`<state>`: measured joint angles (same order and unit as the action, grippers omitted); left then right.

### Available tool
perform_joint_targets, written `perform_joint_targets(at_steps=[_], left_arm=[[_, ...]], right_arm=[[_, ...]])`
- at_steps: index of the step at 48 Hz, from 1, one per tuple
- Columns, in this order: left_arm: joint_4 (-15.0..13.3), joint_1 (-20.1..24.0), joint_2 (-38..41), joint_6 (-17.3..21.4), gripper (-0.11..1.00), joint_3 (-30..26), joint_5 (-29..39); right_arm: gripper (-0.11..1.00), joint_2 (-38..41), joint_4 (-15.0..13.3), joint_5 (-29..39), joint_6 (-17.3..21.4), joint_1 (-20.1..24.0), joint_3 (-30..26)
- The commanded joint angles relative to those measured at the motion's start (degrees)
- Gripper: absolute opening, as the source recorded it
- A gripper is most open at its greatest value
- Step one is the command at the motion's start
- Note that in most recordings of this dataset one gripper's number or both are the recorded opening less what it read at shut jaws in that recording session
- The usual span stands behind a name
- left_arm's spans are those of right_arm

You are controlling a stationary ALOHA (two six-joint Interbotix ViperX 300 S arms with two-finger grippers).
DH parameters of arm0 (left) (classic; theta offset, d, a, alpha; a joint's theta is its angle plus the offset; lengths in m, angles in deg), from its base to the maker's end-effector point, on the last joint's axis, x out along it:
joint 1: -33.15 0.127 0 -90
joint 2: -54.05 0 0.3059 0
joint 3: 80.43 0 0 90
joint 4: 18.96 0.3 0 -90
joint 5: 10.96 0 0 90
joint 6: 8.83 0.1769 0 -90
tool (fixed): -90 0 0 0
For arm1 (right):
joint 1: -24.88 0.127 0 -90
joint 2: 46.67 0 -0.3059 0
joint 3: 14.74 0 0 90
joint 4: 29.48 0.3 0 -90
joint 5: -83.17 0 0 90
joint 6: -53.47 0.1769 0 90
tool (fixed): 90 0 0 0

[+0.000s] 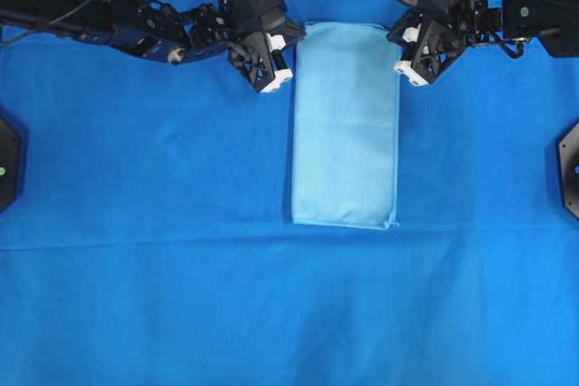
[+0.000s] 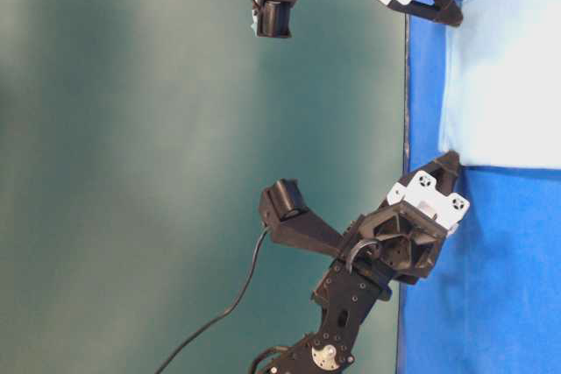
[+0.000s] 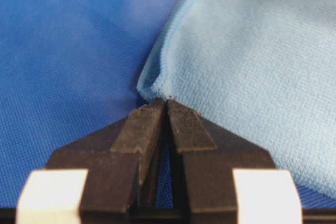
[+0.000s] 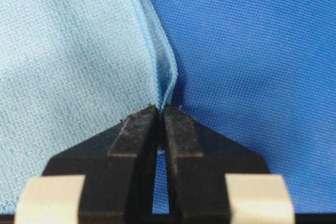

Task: Fold the light blue towel.
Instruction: 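Move both grippers to the far corners of the folded strip and grasp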

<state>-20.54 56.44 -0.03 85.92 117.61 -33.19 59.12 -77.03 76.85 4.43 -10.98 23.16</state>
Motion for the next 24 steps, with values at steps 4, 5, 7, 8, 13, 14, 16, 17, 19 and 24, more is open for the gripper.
perform_joint_targets(at_steps=[4, 5, 7, 8, 13, 14, 16, 17, 19, 24], left_arm=[[0.18, -0.35, -0.97, 0.26, 0.00, -0.97, -0.26], [0.18, -0.35, -1.05, 0.35, 0.00, -0.97, -0.26], [0.18, -0.26, -1.23, 0.53, 0.00, -0.97, -0.09], [0.18, -0.35, -1.49, 0.53, 0.00, -0.97, 0.00], [0.18, -0.26, -3.52, 0.62, 0.00, -0.62, 0.18], [0.09, -0.26, -3.96, 0.62, 0.00, -0.44, 0.18], [0.18, -0.26, -4.92, 0.70, 0.00, -0.18, 0.26], [0.18, -0.26, -5.45, 0.70, 0.00, -0.09, 0.26], [0.18, -0.26, -6.33, 0.70, 0.00, 0.26, 0.35], [0.18, -0.26, -7.82, 0.88, 0.00, 0.97, 0.35]], right_arm=[[0.03, -0.88, 0.00, -1.05, 0.09, 0.00, 0.00], [0.03, -0.97, 0.00, -1.05, 0.09, 0.00, 0.00], [0.03, -1.14, 0.09, -1.05, 0.18, 0.00, -0.09], [0.03, -1.23, 0.09, -0.97, 0.18, 0.00, -0.09], [0.03, -2.90, 0.09, -0.44, 0.44, 0.00, 0.00], [0.03, -3.43, 0.09, -0.26, 0.44, 0.00, 0.18], [0.03, -4.48, 0.09, 0.18, 0.44, 0.18, 0.35], [0.03, -5.36, 0.09, 0.44, 0.44, 0.18, 0.53], [0.03, -6.59, 0.09, 0.88, 0.44, 0.35, 0.70], [0.03, -9.14, 0.09, 1.49, 0.53, 0.79, 1.41]])
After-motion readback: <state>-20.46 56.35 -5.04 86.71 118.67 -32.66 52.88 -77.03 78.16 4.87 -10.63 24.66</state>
